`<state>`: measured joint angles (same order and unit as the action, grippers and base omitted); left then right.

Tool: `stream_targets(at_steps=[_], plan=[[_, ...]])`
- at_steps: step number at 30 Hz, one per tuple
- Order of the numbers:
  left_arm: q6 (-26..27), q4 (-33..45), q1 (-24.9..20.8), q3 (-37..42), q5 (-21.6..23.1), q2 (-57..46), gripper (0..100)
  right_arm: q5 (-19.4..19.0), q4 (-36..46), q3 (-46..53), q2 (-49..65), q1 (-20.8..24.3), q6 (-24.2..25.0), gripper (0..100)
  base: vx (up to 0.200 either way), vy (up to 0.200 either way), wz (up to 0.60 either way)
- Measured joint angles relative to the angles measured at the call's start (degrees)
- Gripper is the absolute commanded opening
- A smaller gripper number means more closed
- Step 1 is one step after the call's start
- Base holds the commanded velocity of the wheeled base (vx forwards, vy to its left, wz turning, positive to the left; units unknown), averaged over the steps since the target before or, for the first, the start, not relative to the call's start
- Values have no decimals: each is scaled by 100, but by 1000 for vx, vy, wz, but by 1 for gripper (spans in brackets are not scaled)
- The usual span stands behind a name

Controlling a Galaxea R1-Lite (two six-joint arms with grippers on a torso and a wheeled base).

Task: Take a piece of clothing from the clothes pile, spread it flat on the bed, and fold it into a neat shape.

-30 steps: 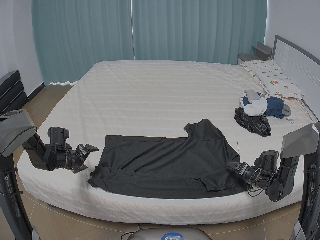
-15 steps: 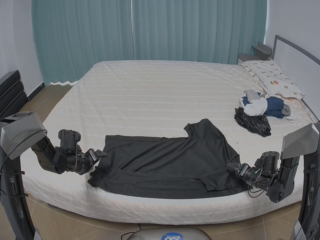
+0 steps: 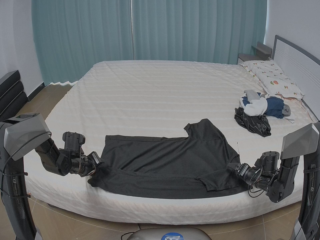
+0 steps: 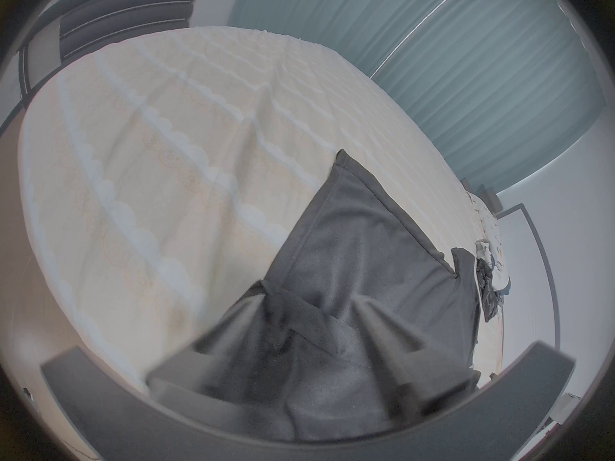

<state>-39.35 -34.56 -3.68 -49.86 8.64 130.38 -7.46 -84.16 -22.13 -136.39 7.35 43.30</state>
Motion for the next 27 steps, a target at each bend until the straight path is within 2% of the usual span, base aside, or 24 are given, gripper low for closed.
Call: stream_targets(at_steps=[7, 13, 22, 27], plan=[[-9, 5, 5, -35, -427, 88, 0, 10, -50, 24, 6, -2, 0, 100, 0, 0, 0], [-50, -9, 46, -39, -638, 105, 0, 21, -457, 204, 17, -20, -13, 100, 0, 0, 0], [-145, -22, 84, -17, -703, 104, 0, 13, -482, 394, 295, -134, -20, 100, 0, 0, 0], [-165, -28, 101, 6, -688, 104, 0, -167, -354, 369, 480, -324, -46, 100, 0, 0, 0]])
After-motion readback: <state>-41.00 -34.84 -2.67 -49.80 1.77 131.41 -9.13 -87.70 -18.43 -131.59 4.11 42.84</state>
